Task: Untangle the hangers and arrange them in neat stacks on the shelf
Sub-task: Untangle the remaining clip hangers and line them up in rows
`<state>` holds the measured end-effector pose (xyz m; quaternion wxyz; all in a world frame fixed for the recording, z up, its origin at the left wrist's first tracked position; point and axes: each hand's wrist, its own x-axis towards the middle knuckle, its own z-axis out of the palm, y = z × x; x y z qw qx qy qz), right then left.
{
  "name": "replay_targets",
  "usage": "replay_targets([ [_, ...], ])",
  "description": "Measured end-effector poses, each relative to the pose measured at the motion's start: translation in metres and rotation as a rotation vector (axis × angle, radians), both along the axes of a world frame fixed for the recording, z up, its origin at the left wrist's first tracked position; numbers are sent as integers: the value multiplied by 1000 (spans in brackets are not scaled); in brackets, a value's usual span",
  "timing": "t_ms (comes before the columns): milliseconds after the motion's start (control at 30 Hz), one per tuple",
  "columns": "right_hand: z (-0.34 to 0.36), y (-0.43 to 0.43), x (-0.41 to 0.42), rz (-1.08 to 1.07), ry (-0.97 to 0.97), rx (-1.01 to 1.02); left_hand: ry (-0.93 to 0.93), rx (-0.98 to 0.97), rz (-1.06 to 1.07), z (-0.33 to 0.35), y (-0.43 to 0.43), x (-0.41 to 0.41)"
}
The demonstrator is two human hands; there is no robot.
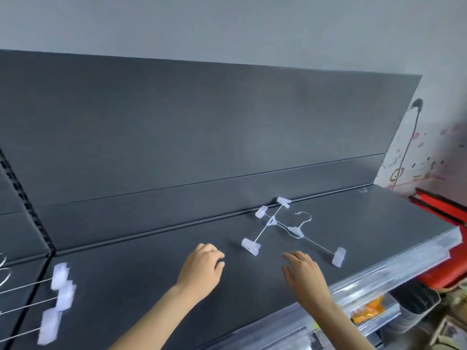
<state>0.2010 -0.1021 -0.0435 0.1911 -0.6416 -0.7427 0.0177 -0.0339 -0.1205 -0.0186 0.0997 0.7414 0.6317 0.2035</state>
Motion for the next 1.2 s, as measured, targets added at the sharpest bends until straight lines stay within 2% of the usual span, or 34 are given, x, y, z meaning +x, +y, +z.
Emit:
replay_targets([
  [100,2,24,49,6,42,-28,-1,-30,12,-3,29,53],
  [267,7,62,82,0,-10,-133,43,-83,133,-11,79,96],
  [500,1,112,86,-11,57,-267,141,-221,240,-17,136,133],
  [700,-4,140,76,-90,140,-342,49,-304,294,-20,165,152],
  [767,-8,144,73,-95,142,-351,9,-297,282,-24,174,159],
  [900,-11,154,82,-123,265,-372,-123,-238,267,-27,177,168],
  [1033,-5,161,110,-151,290,-312,-59,-177,254,-24,167,142],
  [1200,1,152,124,-60,302,-297,-130,-45,218,-13,140,91],
])
